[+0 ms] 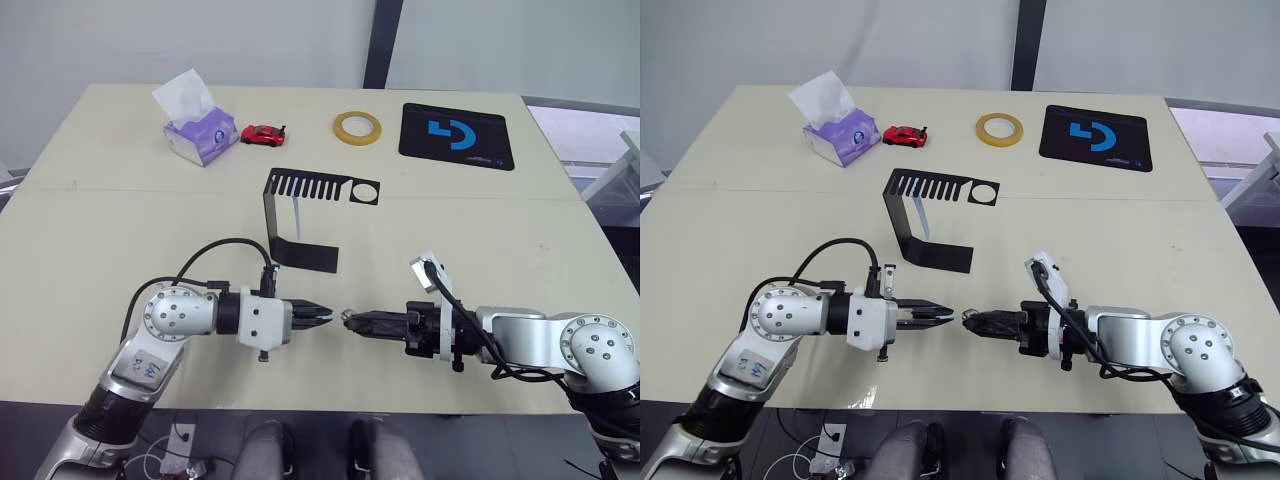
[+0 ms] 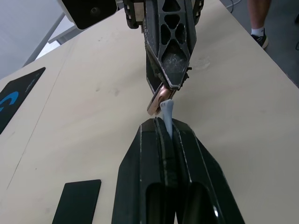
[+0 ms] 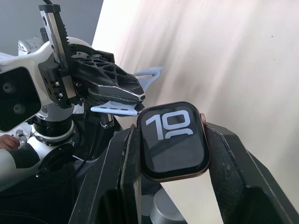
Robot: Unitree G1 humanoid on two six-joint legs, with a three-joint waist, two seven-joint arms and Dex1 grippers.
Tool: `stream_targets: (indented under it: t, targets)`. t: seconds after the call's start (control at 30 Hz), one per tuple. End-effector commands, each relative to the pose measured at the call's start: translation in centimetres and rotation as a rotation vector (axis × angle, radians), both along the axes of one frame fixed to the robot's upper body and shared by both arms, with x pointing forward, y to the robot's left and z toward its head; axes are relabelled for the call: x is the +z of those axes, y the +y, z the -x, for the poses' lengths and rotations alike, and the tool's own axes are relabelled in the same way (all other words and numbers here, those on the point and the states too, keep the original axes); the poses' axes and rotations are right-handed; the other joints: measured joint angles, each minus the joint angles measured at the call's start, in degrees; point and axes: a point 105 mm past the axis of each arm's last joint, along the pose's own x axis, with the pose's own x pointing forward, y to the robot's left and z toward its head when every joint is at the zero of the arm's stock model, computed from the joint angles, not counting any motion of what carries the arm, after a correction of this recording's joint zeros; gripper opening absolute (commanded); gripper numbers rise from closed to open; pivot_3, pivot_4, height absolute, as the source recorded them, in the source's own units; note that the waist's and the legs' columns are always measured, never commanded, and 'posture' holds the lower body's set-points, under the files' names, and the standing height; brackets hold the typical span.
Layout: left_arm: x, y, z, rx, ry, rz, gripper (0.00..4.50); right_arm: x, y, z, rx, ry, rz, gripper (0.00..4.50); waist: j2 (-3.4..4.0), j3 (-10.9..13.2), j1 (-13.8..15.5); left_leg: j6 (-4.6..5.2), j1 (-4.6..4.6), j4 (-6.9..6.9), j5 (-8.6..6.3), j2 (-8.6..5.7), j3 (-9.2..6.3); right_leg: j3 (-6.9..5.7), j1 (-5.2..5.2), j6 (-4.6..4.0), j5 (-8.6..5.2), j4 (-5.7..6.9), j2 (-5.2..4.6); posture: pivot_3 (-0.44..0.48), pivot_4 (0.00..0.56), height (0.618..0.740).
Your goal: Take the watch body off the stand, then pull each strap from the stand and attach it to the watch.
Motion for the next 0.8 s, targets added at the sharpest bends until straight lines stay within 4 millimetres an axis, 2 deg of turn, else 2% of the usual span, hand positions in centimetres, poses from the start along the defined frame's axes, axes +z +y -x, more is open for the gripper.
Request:
stream_targets:
  t: [0.03,0.8]
  targets:
    - [1.0,-0.1,0.6,-0.022,-0.035,0.022,0.00,0.6,0.1,0.3,0.014,-0.010,-0.020,1.58,0.00,0.0,0.0,0.00,0.00,0.00,0.00,0.00,0.00,0.00,0.00,0.00,0.00,0.00,0.00,0.000,0.150,0.740]
    - [0.6,-1.2,0.5,-0.029,-0.019,0.026,0.00,0.6,0.3,0.4,0.016,-0.010,-0.028,1.58,0.00,0.0,0.0,0.00,0.00,0.01,0.00,0.00,0.00,0.00,0.00,0.00,0.00,0.00,0.00,0.000,0.150,0.740]
